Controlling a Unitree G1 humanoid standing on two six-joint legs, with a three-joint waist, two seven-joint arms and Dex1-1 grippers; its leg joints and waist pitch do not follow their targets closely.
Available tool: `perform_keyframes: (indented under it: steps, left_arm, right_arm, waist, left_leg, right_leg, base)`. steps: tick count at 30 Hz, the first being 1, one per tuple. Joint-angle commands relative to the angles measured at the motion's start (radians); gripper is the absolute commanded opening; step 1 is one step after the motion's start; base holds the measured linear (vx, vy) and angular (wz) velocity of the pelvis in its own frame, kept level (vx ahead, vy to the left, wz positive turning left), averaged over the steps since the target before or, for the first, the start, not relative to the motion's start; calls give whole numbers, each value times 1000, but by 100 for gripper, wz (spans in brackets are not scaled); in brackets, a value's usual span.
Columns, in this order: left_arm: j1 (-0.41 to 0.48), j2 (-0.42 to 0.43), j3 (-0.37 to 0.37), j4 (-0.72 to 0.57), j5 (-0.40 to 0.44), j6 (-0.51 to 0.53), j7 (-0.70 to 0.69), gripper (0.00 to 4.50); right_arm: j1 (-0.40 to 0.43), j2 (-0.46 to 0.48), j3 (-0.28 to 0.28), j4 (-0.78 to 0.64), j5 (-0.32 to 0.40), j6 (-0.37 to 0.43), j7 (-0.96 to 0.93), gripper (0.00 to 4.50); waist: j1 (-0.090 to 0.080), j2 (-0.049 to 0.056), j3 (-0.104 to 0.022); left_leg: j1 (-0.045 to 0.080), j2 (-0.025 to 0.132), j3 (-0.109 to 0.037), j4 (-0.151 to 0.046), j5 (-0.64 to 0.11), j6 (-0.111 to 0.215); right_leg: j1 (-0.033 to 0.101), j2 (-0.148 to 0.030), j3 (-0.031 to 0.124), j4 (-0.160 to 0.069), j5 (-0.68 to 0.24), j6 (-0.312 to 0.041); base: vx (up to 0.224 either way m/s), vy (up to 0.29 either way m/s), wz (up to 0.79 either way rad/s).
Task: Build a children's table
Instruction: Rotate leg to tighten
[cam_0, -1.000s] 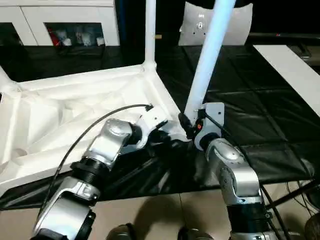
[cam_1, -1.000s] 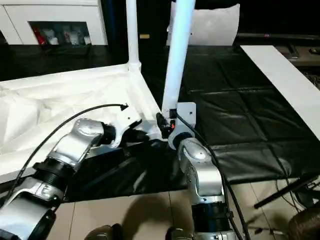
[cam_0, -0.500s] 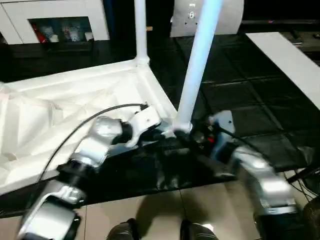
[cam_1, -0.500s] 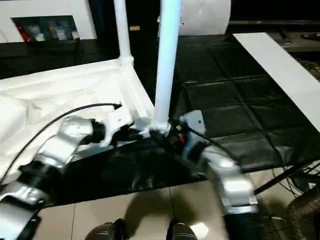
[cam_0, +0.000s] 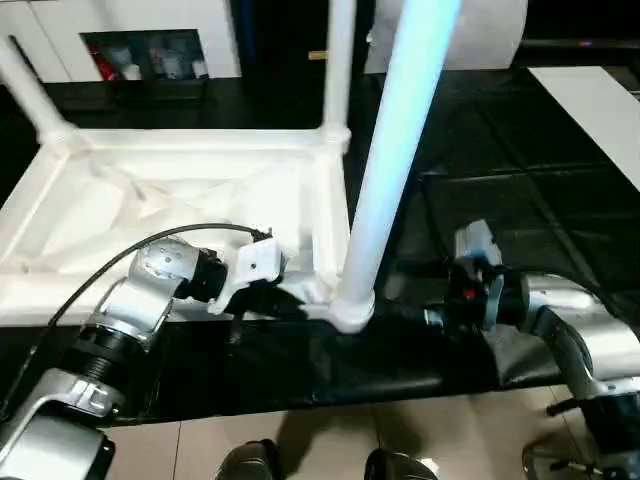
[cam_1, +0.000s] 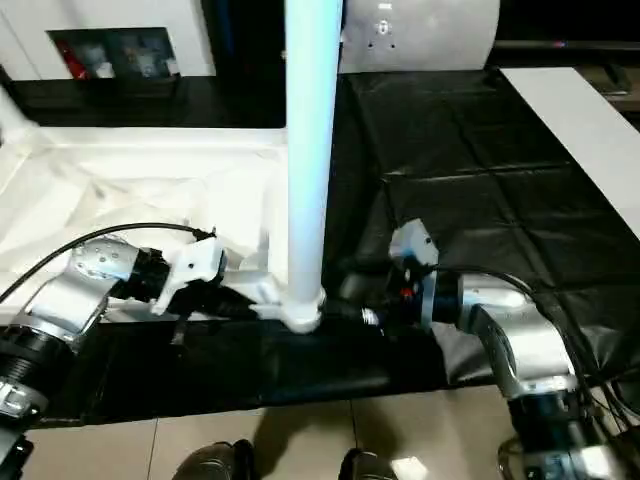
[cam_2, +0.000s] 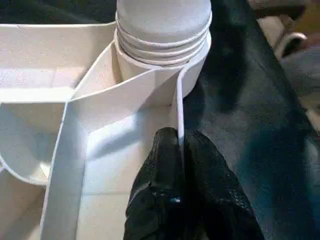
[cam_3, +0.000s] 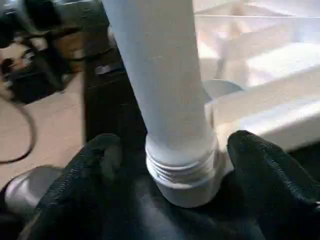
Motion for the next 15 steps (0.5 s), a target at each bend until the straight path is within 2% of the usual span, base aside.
perform_keyframes:
  steps: [1,4,5,6,9,11,12,14,15]
  left_arm:
    - [17,-3,-86,12,26,-18,-76,0]
    - [9,-8,-99,13,29,-36,-97,0]
    - [9,-8,-99,13,29,-36,-97,0]
    - [6,-11,-105,17,32,-47,-100,0]
    - [0,-18,-117,22,30,-62,-116,0]
    - [-1,-20,-118,22,30,-63,-118,0]
    - [-4,-24,-119,22,30,-63,-119,0]
    - [-6,-25,-121,23,29,-64,-122,0]
    - [-6,-25,-122,23,29,-65,-123,0]
  right_arm:
    - [-15,-5,25,18,-5,-27,44,345]
    - [-45,9,48,59,-18,-51,69,325]
    - [-45,9,48,59,-18,-51,69,316]
    - [-58,16,56,75,-22,-59,79,306]
    - [-89,36,78,109,-16,-67,104,281]
    - [-93,38,84,113,-14,-67,111,273]
    - [-97,42,99,117,-13,-61,125,261]
    - [-97,45,110,119,-11,-51,135,255]
    - [-97,45,113,121,-10,-48,139,231]
  waist:
    - [0,-10,-88]
    - [0,-7,-78]
    - [0,-7,-78]
    - [0,-6,-76]
    - [-2,-5,-73]
    - [-2,-7,-74]
    - [0,-6,-77]
    - [2,-6,-79]
    - [3,-8,-82]
  left_leg:
    - [19,73,-22,-45,-84,144]
    - [26,79,-26,-56,-199,77]
    - [26,79,-26,-56,-199,77]
    - [30,80,-27,-61,-236,49]
    - [33,82,-29,-65,-291,20]
    - [32,81,-31,-67,-291,16]
    - [35,82,-29,-66,-284,16]
    - [34,82,-28,-65,-267,21]
    - [30,81,-28,-63,-244,28]
  right_leg:
    - [54,-69,42,-46,-31,-297]
    - [46,-71,44,-64,-223,-264]
    - [46,-71,44,-64,-223,-264]
    - [44,-72,46,-69,-281,-249]
    - [41,-75,48,-74,-341,-236]
    - [42,-75,49,-74,-339,-230]
    - [40,-75,49,-72,-319,-233]
    - [41,-74,50,-69,-281,-241]
    - [45,-74,50,-64,-249,-246]
  base:
    - [0,0,0]
    - [0,0,0]
    - [0,0,0]
    - [0,0,0]
    - [0,0,0]
    - [0,0,0]
    - [0,0,0]
    - [0,0,0]
    - [0,0,0]
